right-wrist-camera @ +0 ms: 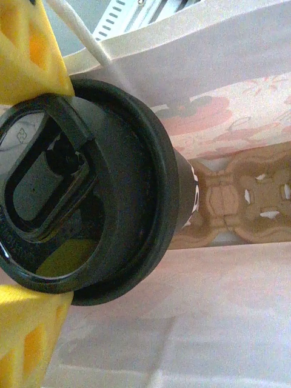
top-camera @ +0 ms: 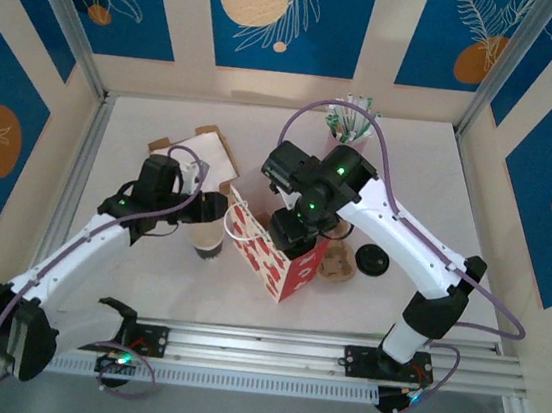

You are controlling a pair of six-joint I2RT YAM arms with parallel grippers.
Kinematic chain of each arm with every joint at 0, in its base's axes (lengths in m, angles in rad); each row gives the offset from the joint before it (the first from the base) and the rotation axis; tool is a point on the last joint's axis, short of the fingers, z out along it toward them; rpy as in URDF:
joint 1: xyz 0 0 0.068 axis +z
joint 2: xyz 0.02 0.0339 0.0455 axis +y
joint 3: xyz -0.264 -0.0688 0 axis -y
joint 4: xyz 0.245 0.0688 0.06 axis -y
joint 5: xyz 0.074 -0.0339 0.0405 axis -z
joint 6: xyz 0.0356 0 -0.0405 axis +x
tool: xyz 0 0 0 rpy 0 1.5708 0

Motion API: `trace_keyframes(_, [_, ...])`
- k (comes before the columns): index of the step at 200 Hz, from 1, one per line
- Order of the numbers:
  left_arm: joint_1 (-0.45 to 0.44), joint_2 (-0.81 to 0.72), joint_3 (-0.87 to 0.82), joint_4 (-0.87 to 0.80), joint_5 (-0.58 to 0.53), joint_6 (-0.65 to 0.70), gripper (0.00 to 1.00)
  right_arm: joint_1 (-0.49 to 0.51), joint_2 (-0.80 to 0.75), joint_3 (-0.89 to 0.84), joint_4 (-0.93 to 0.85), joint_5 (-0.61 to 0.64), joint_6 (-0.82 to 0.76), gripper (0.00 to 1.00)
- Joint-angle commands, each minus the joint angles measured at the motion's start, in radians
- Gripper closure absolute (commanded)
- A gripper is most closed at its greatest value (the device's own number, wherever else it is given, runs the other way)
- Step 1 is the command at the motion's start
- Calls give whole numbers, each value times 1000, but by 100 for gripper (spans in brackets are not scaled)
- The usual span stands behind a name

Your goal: Pack the takeout coffee

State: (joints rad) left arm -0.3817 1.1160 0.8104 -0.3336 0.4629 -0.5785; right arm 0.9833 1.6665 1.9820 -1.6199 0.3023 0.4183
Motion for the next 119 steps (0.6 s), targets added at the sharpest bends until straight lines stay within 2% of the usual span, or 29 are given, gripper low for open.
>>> trace_keyframes(1, [-10, 42, 26, 26, 2, -13, 49, 14, 7, -16, -157, -37, -16, 40])
trace_keyframes(119, [-12, 84, 54, 30, -19, 12, 49, 40, 21, -54, -157, -64, -34, 41])
